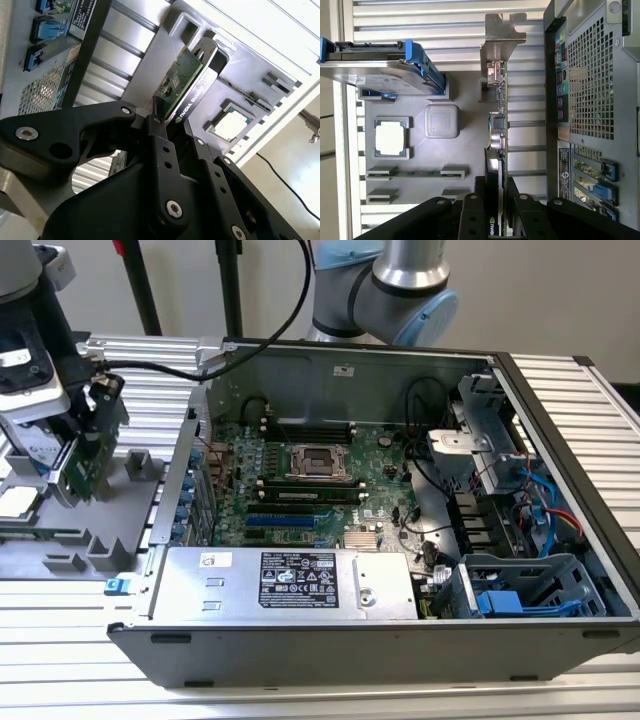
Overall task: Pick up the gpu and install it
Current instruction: 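Pick up the gpu and move the gpu toward the slot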
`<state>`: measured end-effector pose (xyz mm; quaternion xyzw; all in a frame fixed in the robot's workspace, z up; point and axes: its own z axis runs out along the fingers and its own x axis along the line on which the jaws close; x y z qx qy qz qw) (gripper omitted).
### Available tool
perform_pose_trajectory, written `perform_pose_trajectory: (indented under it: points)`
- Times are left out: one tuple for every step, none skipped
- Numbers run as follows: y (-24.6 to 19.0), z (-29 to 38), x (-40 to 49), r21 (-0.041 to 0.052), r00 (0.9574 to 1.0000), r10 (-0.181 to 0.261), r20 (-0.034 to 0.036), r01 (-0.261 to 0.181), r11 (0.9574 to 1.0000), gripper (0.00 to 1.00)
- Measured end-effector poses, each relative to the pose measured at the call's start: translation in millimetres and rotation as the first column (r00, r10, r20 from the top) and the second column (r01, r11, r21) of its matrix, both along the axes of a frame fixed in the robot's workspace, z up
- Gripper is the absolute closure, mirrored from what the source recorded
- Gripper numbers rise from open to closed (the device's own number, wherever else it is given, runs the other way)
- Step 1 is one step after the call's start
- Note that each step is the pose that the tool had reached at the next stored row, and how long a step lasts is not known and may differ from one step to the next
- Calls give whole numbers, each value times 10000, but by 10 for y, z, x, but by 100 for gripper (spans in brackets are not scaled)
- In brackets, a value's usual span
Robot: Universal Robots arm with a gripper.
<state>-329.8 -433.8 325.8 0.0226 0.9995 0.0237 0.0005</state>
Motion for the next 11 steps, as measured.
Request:
perform_pose_trajectory:
  points:
    - [0,2,0,1,10000,0,2,0,10000,100]
    - [0,2,0,1,10000,0,1,0,10000,100]
    - [0,1,0,2,10000,0,3,0,10000,100]
    - [0,4,0,0,10000,0,0,0,10000,100]
    - [0,5,0,0,10000,0,0,0,10000,100]
    - [0,5,0,0,10000,1,0,-1,10000,100]
    - [0,5,0,0,10000,0,-1,0,10000,100]
    - [0,5,0,0,10000,0,0,0,10000,100]
    - [0,5,0,0,10000,0,0,0,10000,100]
    - [0,5,0,0,10000,1,0,-1,10000,100]
    - [0,5,0,0,10000,0,0,0,10000,100]
